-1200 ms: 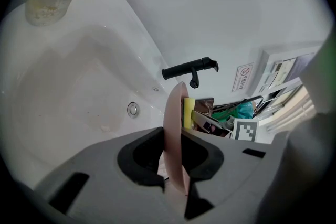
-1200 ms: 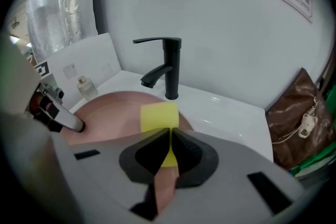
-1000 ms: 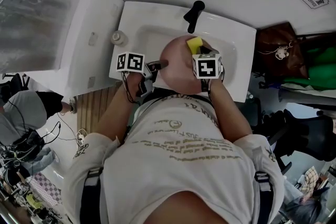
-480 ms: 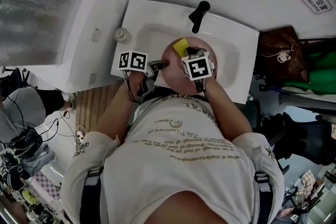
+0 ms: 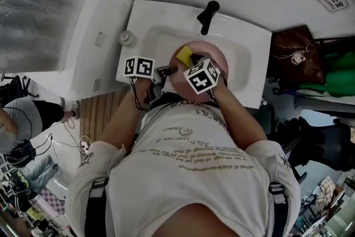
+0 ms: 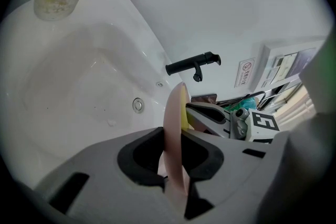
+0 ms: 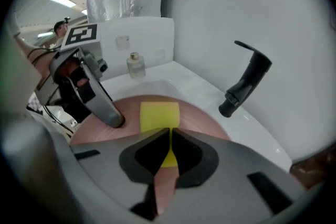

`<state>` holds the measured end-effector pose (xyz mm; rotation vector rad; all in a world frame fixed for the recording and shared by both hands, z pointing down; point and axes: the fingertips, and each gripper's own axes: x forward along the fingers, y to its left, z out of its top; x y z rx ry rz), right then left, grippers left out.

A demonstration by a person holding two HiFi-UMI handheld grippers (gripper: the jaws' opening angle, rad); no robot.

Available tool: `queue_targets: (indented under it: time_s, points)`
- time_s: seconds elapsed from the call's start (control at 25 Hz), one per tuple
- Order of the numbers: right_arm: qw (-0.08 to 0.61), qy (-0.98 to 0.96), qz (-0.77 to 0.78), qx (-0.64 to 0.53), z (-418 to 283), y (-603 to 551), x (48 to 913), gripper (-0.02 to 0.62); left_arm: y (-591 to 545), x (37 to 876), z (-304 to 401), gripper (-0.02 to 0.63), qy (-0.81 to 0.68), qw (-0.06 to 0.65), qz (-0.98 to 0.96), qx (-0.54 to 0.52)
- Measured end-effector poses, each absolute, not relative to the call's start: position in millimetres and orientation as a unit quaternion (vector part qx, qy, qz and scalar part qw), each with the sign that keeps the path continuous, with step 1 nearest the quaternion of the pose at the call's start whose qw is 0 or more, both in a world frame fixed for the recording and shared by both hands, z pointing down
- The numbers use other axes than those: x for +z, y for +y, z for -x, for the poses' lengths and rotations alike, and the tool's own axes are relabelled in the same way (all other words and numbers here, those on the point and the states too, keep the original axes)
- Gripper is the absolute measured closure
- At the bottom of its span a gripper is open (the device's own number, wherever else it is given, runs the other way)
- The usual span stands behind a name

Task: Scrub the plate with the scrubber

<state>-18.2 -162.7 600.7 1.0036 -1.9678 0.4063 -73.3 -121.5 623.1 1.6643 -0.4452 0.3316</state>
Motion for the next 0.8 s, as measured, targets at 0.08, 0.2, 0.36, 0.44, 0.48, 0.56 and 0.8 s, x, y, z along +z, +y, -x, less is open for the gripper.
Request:
queue_targets:
  time_s: [0.08,0.2,0.36,0.44,0.48,0.56,0.8]
  points:
    - [0.453,-0.779,-0.411,0.139,7,-167,603,0.558,-120,623,75,0.537,-0.195,0.639,-0.730,0.146]
    - [0.476,-0.762,-0.422,0.119,-13,-173,607,0.558,-120,623,77,0.537,-0.195,0.637,-0.731,0.146]
    - [0.485,-0.751,-0.431,0.126,-33,-175,611,0.558,-121,622,79,0.535,-0.197,0.636,-0.732,0.143]
    - [0.486,-0.746,-0.433,0.137,-41,-175,614,0.558,-121,623,79,0.534,-0.198,0.636,-0.732,0.143]
    - [0.489,-0.743,-0.435,0.139,-45,-174,616,0.558,-122,623,80,0.534,-0.199,0.636,-0.732,0.143]
    - [0.499,-0.736,-0.437,0.136,-53,-173,619,0.558,-123,624,81,0.534,-0.202,0.636,-0.732,0.142]
    - [0.521,-0.722,-0.433,0.140,-65,-164,629,0.558,-128,625,84,0.531,-0.210,0.634,-0.730,0.145]
